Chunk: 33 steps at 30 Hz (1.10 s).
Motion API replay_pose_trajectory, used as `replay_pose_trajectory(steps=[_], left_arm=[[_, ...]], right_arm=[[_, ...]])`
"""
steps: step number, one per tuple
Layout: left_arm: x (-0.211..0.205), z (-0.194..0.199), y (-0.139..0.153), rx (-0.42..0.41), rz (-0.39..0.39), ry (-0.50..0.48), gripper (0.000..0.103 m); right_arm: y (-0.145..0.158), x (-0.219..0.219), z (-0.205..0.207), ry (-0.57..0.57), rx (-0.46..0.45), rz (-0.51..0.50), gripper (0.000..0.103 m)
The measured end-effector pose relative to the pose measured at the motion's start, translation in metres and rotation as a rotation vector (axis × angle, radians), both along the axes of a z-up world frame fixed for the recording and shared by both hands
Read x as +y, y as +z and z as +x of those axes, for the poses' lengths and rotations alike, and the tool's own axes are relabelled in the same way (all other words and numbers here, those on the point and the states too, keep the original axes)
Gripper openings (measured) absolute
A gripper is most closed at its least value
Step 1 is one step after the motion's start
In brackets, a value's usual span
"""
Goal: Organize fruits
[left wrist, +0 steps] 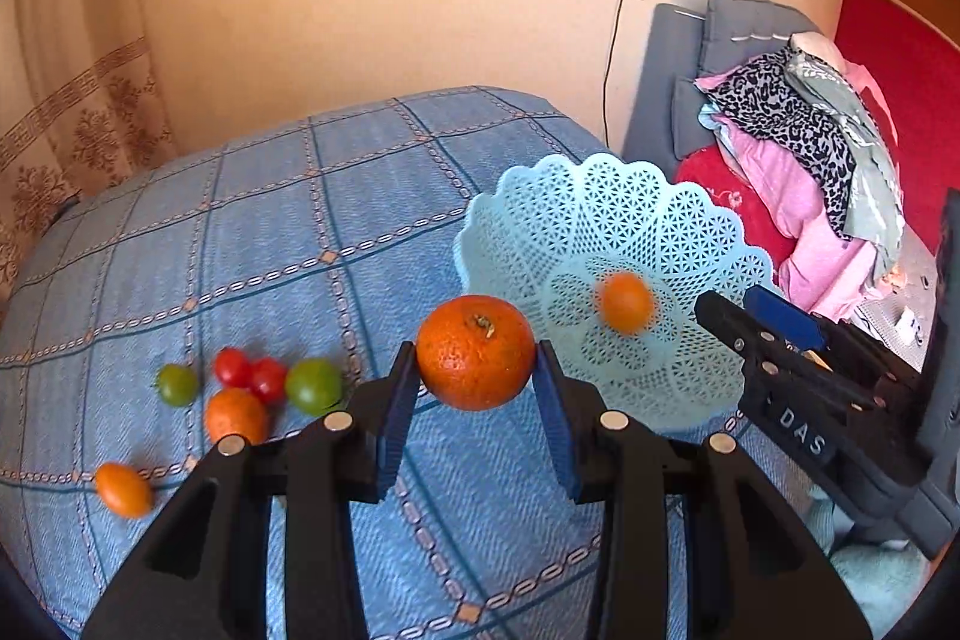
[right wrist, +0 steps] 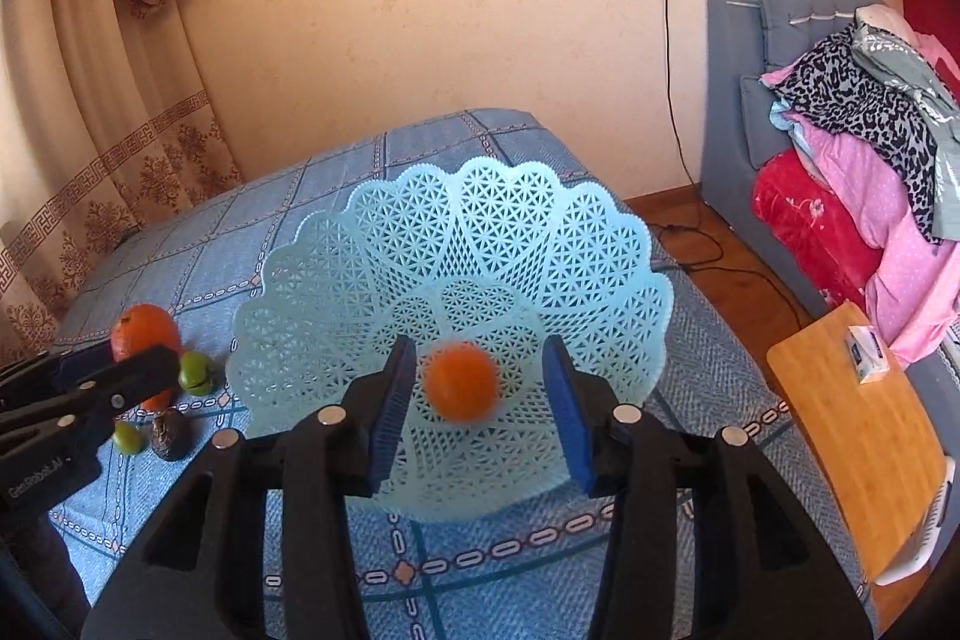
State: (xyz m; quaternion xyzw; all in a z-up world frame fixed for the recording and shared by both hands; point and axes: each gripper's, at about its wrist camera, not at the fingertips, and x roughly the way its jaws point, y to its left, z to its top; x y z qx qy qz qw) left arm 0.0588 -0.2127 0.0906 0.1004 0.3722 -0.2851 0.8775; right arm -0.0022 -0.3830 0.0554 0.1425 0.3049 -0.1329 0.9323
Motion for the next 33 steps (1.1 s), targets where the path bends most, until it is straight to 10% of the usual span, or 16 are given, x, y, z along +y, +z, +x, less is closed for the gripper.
replay_pose_trajectory(steps=[19,33], left_arm=[[-0.030,0.005,-0.008,-0.014,-0.005,-0.046,0.040],[0.052,-0.003,-0.039,0.057,0.058,0.064,0.058]], right_arm=[[0.001,-0.010,-0.009,-0.040,-0.012,-0.024,0.047],[0.003,-0.011,-0.013,-0.038,-0.030,-0.003,0.047]])
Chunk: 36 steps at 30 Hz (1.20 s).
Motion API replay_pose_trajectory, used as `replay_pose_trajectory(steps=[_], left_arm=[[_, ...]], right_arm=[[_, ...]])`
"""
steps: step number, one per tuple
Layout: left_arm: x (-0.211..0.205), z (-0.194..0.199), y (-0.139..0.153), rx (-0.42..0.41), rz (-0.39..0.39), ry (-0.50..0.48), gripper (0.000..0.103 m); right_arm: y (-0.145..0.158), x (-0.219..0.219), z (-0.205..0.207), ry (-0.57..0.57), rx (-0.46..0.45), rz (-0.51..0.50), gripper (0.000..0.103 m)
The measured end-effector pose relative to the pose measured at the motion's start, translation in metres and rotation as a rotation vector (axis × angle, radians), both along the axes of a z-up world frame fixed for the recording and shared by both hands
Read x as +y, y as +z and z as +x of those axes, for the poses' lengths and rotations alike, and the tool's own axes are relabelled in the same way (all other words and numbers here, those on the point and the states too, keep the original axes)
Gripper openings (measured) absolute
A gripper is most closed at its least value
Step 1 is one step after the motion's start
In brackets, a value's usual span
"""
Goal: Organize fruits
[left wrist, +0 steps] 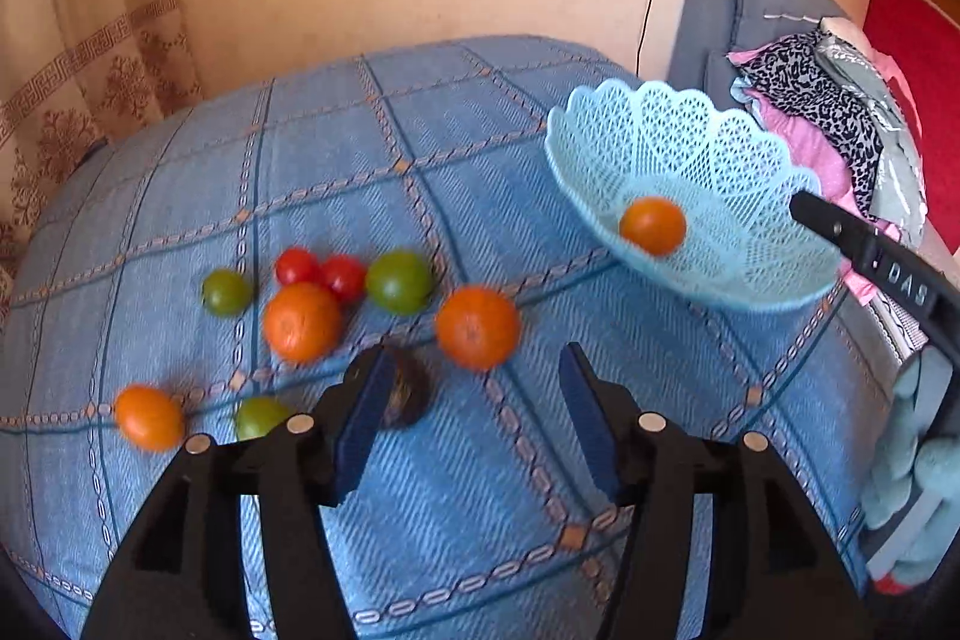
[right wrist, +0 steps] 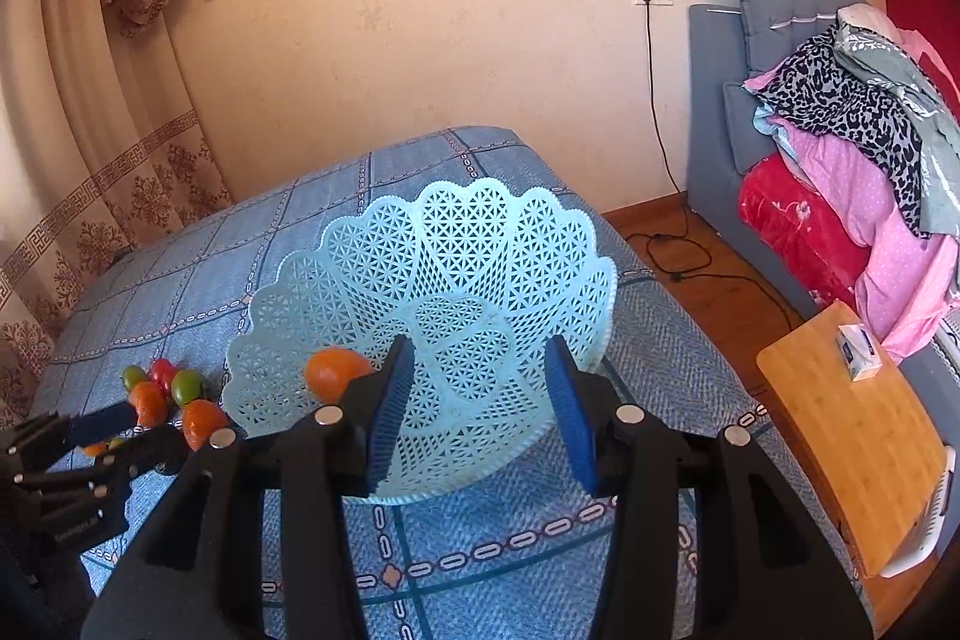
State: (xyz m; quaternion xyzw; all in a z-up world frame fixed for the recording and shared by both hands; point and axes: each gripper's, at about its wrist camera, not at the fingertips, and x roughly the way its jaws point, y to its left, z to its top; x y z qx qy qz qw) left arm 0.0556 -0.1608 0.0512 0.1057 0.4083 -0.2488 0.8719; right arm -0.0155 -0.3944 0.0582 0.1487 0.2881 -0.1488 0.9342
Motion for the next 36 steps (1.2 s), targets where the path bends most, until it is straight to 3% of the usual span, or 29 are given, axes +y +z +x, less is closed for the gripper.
replay_pose_trajectory(steps=[6,8,10,13,17,27,36], left_arm=[[-0.014,0.014,-0.011,0.008,0.017,-0.010,0.057],[-0.024,0.021,-0.017,0.016,0.037,-0.021,0.047],[-0.031,0.028,-0.024,0.002,0.071,-0.019,0.046],[-0.033,0.035,-0.027,-0.027,0.108,0.005,0.036],[-0.028,0.033,-0.019,-0.012,0.069,0.000,0.035],[-0.048,0.006,0.042,-0.132,-0.043,-0.057,0.036],[-0.098,0.018,0.042,-0.110,-0.058,-0.131,0.037]], right_arm=[[-0.001,0.006,0.000,0.021,0.004,0.002,0.047],[0.000,0.008,-0.001,0.027,0.001,0.004,0.047],[0.001,0.009,-0.002,0.030,-0.004,0.006,0.047],[0.002,0.009,-0.002,0.032,-0.009,0.009,0.047],[0.001,0.007,-0.003,0.030,-0.012,0.015,0.047],[0.003,0.005,-0.004,0.024,-0.020,0.021,0.047],[0.001,0.002,-0.005,0.013,-0.015,0.026,0.047]])
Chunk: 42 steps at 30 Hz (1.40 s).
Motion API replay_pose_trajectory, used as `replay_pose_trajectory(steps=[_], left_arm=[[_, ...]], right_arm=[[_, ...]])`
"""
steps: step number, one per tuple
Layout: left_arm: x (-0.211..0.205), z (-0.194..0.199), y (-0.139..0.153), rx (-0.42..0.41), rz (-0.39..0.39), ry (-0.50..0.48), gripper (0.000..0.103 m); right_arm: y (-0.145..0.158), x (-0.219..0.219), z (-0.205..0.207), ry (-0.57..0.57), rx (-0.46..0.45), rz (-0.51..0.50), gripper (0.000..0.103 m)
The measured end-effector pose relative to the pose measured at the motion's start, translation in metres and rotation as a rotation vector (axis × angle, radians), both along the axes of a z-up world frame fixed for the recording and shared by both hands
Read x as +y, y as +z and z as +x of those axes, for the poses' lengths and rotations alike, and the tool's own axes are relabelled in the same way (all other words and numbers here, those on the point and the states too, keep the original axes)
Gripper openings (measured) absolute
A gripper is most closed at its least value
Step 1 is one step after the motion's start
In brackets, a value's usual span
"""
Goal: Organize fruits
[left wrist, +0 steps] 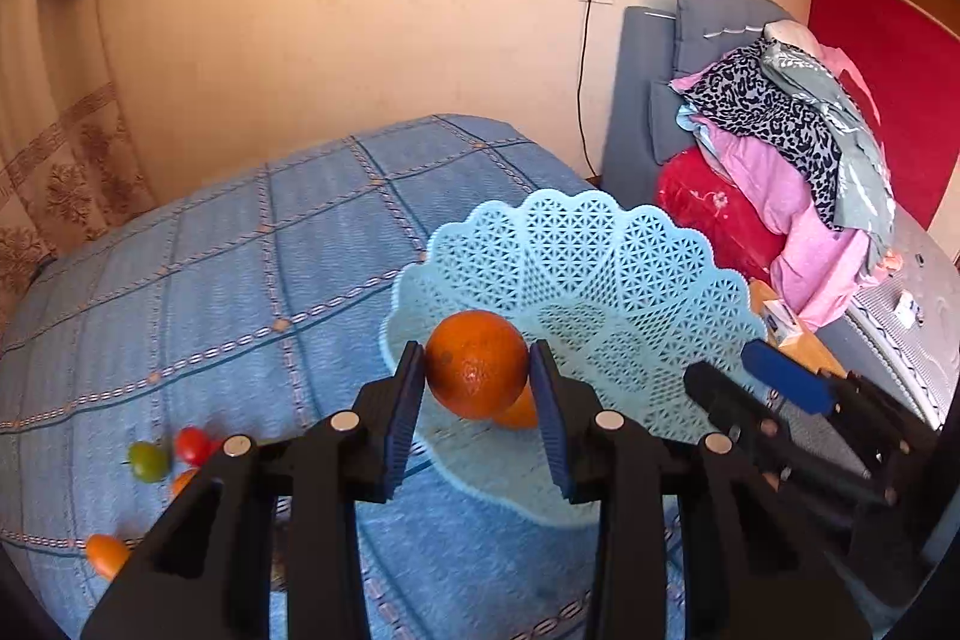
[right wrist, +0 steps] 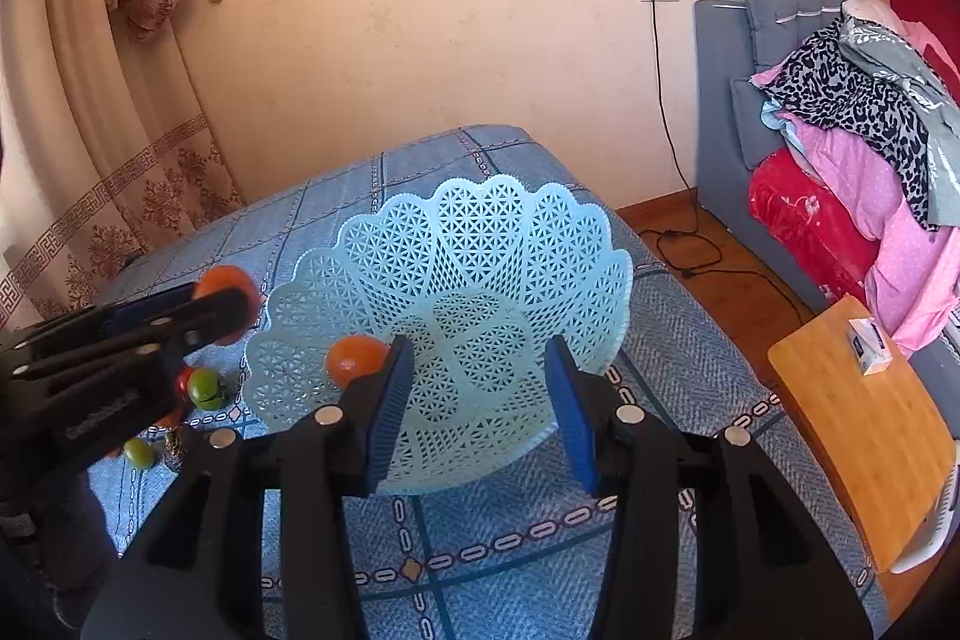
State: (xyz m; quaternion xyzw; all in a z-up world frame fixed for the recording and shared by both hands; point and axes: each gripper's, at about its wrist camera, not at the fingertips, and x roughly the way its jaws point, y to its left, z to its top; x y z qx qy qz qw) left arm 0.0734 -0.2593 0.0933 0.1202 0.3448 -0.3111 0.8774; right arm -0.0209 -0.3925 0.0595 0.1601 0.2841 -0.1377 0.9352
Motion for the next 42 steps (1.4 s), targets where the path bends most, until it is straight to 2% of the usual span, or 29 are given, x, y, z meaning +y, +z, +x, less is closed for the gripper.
replay_pose_trajectory(steps=[1,2,3,4,7,9,11,28,42], left_arm=[[-0.003,0.002,0.000,-0.003,0.000,0.007,0.048],[-0.003,0.003,0.000,-0.011,-0.001,0.016,0.075],[-0.003,0.004,0.002,-0.024,-0.007,0.031,0.085],[0.000,0.003,0.004,-0.056,-0.023,0.055,0.087],[0.004,0.004,0.003,-0.067,-0.012,0.069,0.087],[0.007,0.005,0.003,-0.068,-0.012,0.084,0.087],[0.011,0.006,0.004,-0.062,-0.018,0.093,0.087],[0.047,-0.007,0.014,-0.046,-0.042,0.148,0.088],[0.092,-0.020,0.020,-0.057,-0.056,0.200,0.090]], right_arm=[[0.000,-0.001,0.000,-0.001,0.000,0.001,0.047],[-0.001,-0.001,0.000,-0.002,0.000,0.001,0.047],[-0.001,-0.002,-0.001,-0.004,0.001,0.001,0.047],[-0.001,-0.003,-0.001,-0.007,0.002,0.002,0.047],[-0.002,-0.005,-0.002,-0.012,0.004,0.010,0.048],[-0.001,-0.006,-0.004,-0.007,-0.007,0.015,0.057],[0.001,-0.004,-0.005,-0.010,-0.011,-0.001,0.061],[0.012,0.009,-0.012,-0.002,-0.009,-0.034,0.061],[0.024,0.043,-0.018,0.039,-0.001,-0.077,0.061]])
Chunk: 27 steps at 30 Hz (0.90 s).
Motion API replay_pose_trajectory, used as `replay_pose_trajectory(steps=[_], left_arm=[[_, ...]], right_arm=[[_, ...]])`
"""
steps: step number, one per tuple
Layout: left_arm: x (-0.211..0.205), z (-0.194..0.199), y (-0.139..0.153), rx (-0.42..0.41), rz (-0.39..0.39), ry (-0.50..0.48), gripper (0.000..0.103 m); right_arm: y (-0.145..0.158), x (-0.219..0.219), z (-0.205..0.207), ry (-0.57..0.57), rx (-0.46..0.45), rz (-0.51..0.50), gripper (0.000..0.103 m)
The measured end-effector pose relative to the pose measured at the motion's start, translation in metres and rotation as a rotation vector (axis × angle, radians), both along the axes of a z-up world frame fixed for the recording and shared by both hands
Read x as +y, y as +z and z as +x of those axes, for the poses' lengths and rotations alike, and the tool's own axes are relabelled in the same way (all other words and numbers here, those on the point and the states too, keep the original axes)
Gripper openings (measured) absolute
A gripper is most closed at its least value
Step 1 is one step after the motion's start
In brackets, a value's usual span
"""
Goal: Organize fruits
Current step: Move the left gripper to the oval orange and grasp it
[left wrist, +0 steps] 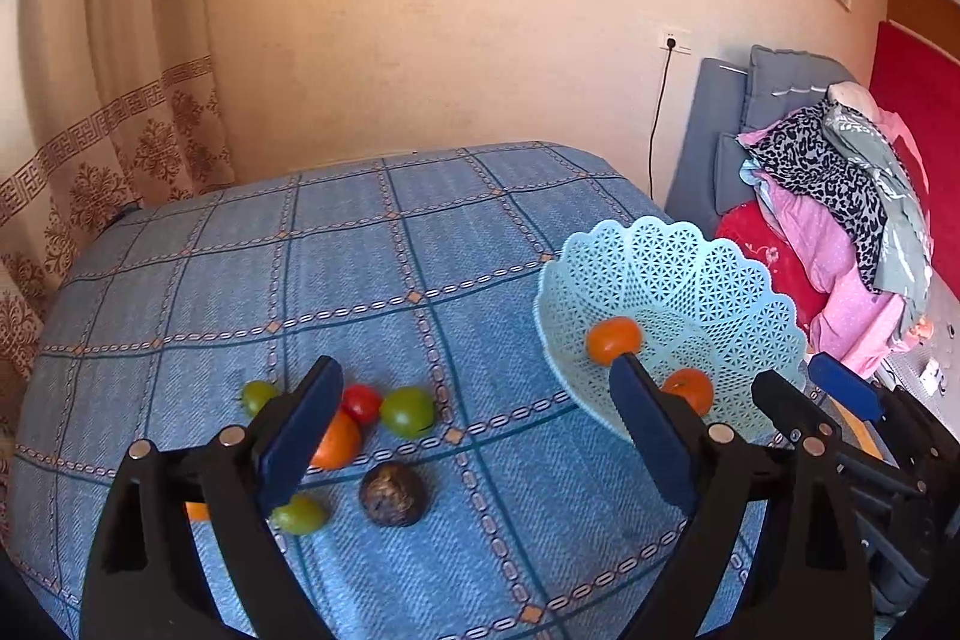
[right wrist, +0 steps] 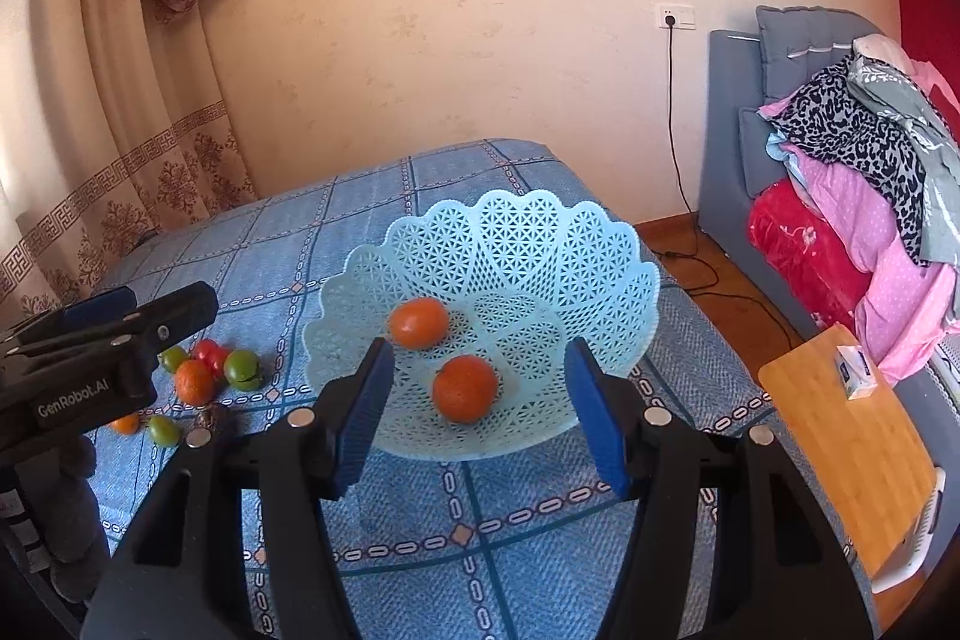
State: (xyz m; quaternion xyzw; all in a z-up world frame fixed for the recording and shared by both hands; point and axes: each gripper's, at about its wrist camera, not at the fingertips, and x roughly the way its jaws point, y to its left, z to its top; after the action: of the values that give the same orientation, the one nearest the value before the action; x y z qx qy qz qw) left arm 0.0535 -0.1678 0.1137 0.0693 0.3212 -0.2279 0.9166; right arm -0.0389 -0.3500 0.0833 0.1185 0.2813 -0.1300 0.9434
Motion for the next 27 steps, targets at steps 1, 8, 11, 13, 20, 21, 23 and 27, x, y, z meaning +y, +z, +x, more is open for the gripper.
replay_pose_trajectory(steps=[1,8,11,13,20,21,23,27], left_arm=[[0.005,0.000,0.000,-0.001,0.001,0.006,0.090],[0.037,0.002,-0.009,0.018,0.011,0.060,0.093],[0.053,0.002,-0.018,0.039,0.015,0.086,0.093],[0.064,0.004,-0.022,0.048,0.017,0.107,0.093],[0.103,0.008,-0.039,0.090,0.017,0.190,0.093],[0.109,0.009,-0.041,0.098,0.014,0.198,0.093],[0.119,0.010,-0.047,0.105,0.020,0.219,0.093],[0.139,0.014,-0.059,0.130,0.034,0.260,0.093]], right_arm=[[0.000,0.002,0.000,0.003,0.001,-0.002,0.061],[-0.001,0.018,0.004,0.041,0.015,0.011,0.066],[-0.004,0.025,0.008,0.069,0.022,0.026,0.066],[-0.008,0.030,0.010,0.094,0.030,0.043,0.066],[-0.012,0.055,0.015,0.166,0.040,0.042,0.066],[-0.013,0.058,0.016,0.174,0.042,0.042,0.066],[-0.015,0.066,0.019,0.196,0.052,0.040,0.066],[-0.021,0.082,0.022,0.235,0.074,0.028,0.066]])
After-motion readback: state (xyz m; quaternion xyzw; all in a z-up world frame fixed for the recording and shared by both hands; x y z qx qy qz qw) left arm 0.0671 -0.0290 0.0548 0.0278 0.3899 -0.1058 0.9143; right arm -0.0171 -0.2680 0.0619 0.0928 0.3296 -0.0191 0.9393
